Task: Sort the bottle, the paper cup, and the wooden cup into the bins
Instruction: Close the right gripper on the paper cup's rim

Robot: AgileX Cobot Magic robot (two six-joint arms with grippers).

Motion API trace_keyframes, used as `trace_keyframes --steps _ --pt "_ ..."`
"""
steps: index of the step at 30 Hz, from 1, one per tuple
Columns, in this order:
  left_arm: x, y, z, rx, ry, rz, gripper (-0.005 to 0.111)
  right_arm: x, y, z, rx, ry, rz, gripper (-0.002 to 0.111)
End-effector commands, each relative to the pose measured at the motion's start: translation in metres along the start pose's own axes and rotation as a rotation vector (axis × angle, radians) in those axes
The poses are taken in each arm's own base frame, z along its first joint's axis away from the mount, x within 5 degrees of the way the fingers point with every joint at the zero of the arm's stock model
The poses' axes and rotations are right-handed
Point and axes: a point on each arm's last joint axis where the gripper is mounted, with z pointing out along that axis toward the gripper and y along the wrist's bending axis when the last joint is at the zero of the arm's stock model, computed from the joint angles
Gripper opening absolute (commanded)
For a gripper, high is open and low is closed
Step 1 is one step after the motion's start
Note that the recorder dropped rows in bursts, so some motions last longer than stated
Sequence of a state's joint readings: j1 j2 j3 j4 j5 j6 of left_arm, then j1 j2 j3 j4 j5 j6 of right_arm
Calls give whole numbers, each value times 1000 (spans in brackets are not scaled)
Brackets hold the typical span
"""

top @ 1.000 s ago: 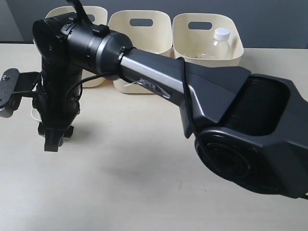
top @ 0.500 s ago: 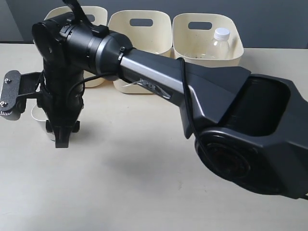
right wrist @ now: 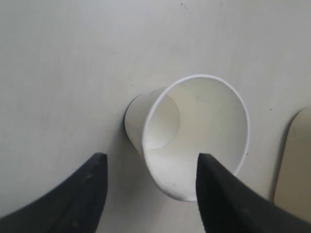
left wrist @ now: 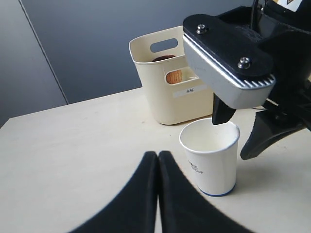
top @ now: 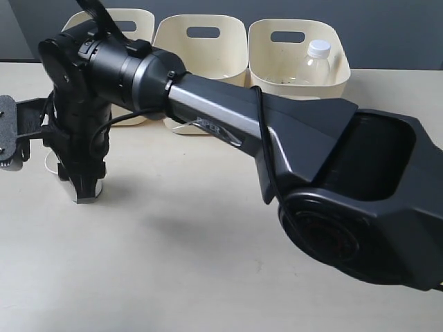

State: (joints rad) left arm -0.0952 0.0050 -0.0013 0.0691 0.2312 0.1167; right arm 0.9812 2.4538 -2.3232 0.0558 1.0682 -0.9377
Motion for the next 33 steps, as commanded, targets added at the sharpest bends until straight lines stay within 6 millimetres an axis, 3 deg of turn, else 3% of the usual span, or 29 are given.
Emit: trace_keyframes --steps 1,19,22,30,33 --pt "0 0 0 6 -11 -1 0 2 -2 3 13 0 -12 53" --pt "0 0 0 6 -11 -1 0 13 -4 29 25 19 -4 52" --pt "0 0 0 6 -11 -1 0 13 -4 29 25 19 -4 43" --pt "0 0 0 6 -11 -1 0 13 -2 29 11 29 -1 1" --pt "0 0 0 6 -11 -1 0 14 -2 29 8 31 -1 -1"
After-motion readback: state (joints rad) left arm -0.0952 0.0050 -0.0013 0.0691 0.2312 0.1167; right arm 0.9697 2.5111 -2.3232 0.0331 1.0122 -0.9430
